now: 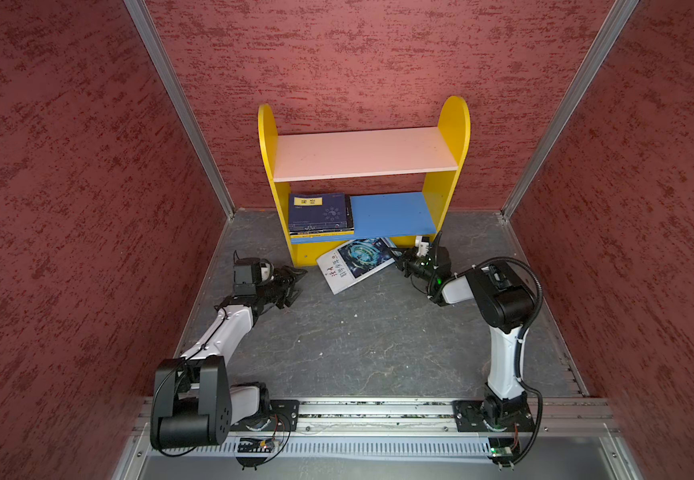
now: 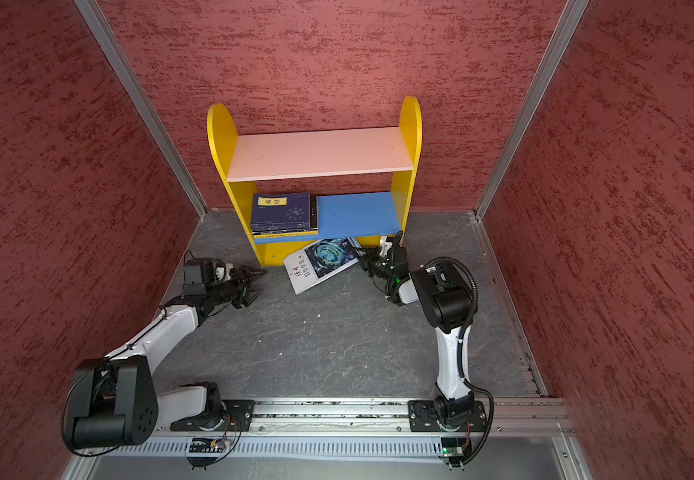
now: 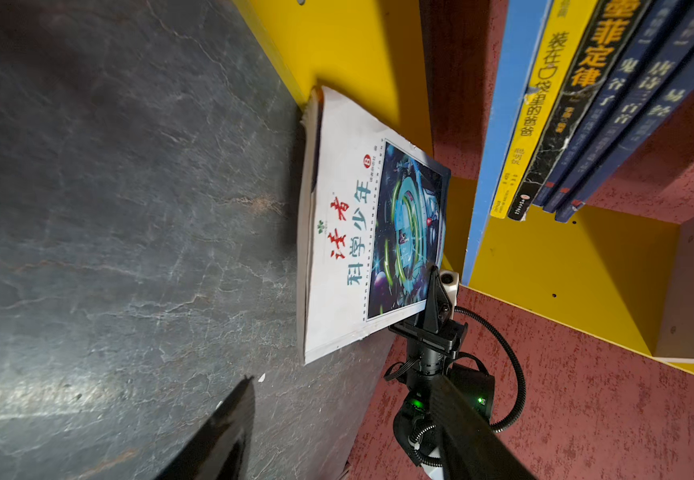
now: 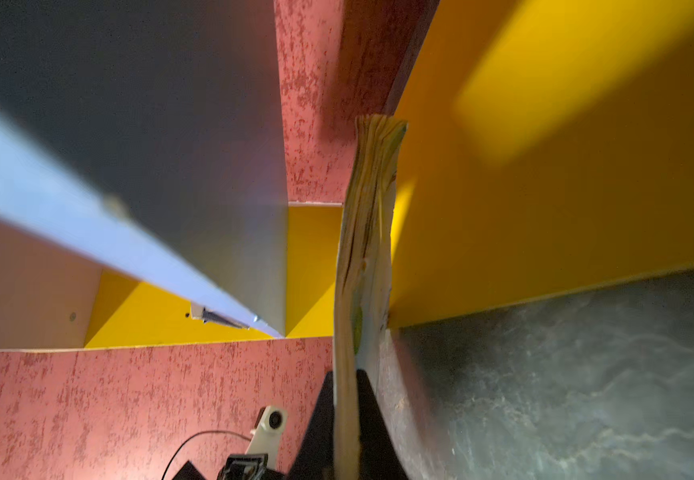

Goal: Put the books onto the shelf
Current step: 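Carry the upright white-covered book toward the lower shelf opening with both grippers, then push the book into the lower shelf opening with both grippers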

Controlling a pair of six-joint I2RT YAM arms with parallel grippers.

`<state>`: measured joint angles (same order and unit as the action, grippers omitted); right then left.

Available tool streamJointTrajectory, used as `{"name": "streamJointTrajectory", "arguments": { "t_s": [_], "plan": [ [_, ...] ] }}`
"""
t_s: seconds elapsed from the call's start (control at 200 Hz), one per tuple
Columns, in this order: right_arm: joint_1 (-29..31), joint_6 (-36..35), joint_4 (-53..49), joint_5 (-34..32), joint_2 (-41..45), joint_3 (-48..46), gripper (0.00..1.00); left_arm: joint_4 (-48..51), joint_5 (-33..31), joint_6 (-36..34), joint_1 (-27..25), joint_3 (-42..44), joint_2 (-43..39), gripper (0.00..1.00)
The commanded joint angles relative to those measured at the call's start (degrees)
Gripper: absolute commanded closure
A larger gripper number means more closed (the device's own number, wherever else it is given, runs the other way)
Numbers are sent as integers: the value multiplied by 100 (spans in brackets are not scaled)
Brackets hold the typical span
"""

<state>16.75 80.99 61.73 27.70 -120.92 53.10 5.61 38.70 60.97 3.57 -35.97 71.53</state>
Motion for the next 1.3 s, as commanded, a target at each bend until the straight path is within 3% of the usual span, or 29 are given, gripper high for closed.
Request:
{"name": "streamJointTrajectory", "arguments": {
  "t_s": [0.0,0.22,0.626,0.932,1.298],
  "plan": [
    [-98,378,720,-685,-199,233,90,-24,-131,-77,-24,57,15,32],
    [-67,983,1396,-1141,-656,206,91,-56,-55,-123,-86,-112,396,29],
    [602,642,381,-1388,-1005,1282,86,96,-191,-158,-76,-262,686,26],
    [983,834,234,-1992,-1407,1777,86,235,-233,-41,270,-253,600,25],
    [1006,1279,670,-2665,-1666,1880,85,415,8,-186,782,-314,662,25]
  ]
}}
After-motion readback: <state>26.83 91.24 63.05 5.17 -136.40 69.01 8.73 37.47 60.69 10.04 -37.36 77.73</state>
